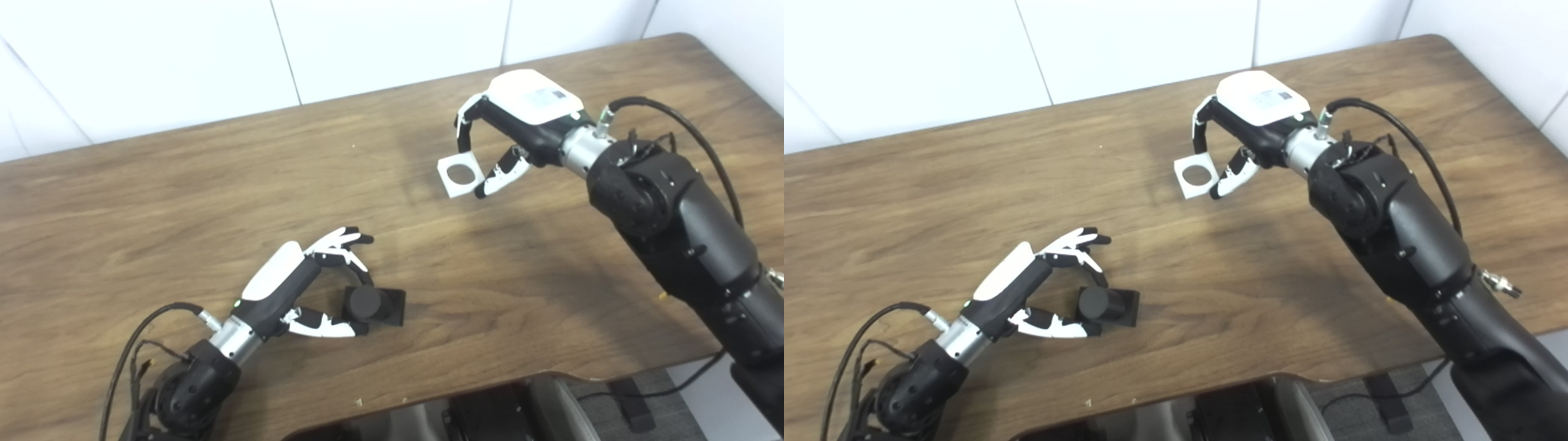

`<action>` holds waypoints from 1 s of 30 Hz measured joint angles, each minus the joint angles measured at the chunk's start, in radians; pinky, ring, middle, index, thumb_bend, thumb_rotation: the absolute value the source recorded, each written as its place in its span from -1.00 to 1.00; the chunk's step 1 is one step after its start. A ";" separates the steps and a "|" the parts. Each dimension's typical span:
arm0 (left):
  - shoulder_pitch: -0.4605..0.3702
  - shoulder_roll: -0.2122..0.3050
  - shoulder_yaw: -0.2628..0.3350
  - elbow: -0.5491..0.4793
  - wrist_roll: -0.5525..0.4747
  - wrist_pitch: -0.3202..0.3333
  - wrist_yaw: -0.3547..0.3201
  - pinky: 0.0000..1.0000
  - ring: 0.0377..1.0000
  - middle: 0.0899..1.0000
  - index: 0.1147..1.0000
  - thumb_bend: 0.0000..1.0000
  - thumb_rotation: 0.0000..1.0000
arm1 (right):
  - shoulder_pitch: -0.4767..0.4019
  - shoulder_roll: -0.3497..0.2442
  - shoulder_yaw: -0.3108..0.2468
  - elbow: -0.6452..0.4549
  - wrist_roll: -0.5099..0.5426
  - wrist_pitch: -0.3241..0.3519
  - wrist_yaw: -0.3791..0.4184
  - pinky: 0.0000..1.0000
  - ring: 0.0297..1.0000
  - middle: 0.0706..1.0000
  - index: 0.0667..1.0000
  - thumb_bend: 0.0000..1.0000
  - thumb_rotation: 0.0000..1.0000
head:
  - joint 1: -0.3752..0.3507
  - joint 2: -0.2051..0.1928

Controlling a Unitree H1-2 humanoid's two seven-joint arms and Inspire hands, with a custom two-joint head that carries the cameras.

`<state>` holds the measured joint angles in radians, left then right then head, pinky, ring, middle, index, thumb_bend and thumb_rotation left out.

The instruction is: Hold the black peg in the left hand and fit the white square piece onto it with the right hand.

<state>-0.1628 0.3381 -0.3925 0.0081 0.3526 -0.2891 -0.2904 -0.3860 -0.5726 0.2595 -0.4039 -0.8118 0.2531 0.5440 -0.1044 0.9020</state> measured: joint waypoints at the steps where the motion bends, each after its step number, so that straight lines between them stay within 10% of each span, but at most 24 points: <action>1: 0.000 -0.001 0.000 -0.001 0.001 0.002 0.000 0.63 0.92 0.75 -0.15 0.03 -0.86 | 0.001 0.000 0.000 -0.009 0.003 -0.003 0.002 0.31 0.53 0.43 -0.12 0.04 -0.72 | 0.011 0.002; 30: -0.046 -0.029 -0.049 0.000 0.085 0.063 -0.002 0.76 0.91 0.73 -0.15 0.04 -0.86 | 0.011 0.051 -0.021 -0.188 0.124 -0.033 0.119 0.24 0.54 0.45 -0.12 0.04 -0.72 | 0.161 0.017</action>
<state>-0.2093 0.3092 -0.4410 0.0085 0.4375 -0.2263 -0.2926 -0.3754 -0.5217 0.2388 -0.5922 -0.6877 0.2206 0.6630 0.0567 0.9188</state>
